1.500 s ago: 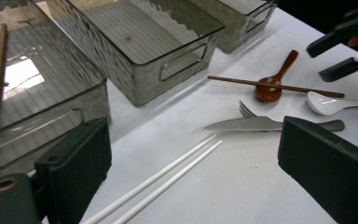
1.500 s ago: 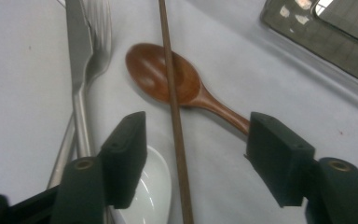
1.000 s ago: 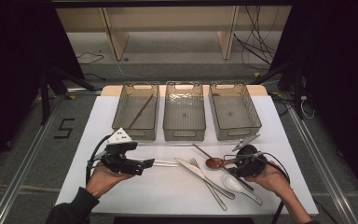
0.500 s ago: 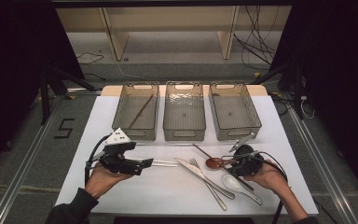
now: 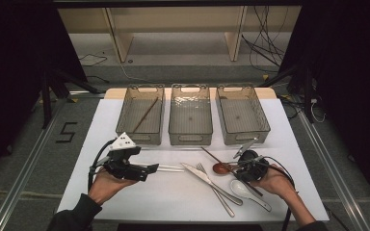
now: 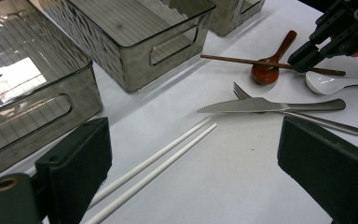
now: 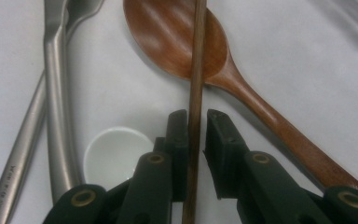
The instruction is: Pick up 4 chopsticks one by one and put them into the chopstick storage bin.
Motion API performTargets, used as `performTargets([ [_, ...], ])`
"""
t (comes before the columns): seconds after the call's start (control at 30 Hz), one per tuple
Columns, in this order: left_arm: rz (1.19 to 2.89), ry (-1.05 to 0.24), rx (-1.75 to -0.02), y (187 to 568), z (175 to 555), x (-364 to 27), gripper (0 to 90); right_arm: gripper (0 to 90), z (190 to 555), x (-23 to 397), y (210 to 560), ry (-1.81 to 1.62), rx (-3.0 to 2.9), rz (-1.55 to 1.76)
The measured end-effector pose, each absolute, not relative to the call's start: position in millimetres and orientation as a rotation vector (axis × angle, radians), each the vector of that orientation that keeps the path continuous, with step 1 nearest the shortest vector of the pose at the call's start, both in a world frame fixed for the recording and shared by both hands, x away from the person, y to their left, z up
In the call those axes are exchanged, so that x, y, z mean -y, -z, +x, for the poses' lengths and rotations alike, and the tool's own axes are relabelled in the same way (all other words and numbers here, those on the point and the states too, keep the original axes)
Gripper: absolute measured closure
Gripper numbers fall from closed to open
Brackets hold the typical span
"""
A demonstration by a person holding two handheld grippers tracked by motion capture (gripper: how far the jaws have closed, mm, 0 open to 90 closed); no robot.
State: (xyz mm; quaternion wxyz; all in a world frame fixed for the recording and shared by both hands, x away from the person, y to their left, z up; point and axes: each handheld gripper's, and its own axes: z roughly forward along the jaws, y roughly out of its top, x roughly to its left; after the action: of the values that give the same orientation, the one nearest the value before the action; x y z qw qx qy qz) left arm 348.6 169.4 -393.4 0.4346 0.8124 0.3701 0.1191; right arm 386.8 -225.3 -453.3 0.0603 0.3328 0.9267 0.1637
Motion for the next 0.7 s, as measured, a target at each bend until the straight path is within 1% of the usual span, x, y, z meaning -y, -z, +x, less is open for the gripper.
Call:
performTargets([
  [0.13, 2.023, -0.299, -0.92, 393.5, 348.8, -169.4, 9.2, 82.9, 387.7, 224.8, 454.7, -0.476, -2.809, 1.013],
  [0.4, 2.029, -0.306, -0.916, 393.7, 349.4, -169.5, 9.3, 84.8, 385.8, 222.8, 453.4, -0.467, -2.812, 0.972],
  [0.7, 2.046, -0.298, -0.904, 394.0, 350.2, -168.7, 9.7, 85.0, 379.4, 219.6, 434.6, -0.536, -2.784, 0.875],
])
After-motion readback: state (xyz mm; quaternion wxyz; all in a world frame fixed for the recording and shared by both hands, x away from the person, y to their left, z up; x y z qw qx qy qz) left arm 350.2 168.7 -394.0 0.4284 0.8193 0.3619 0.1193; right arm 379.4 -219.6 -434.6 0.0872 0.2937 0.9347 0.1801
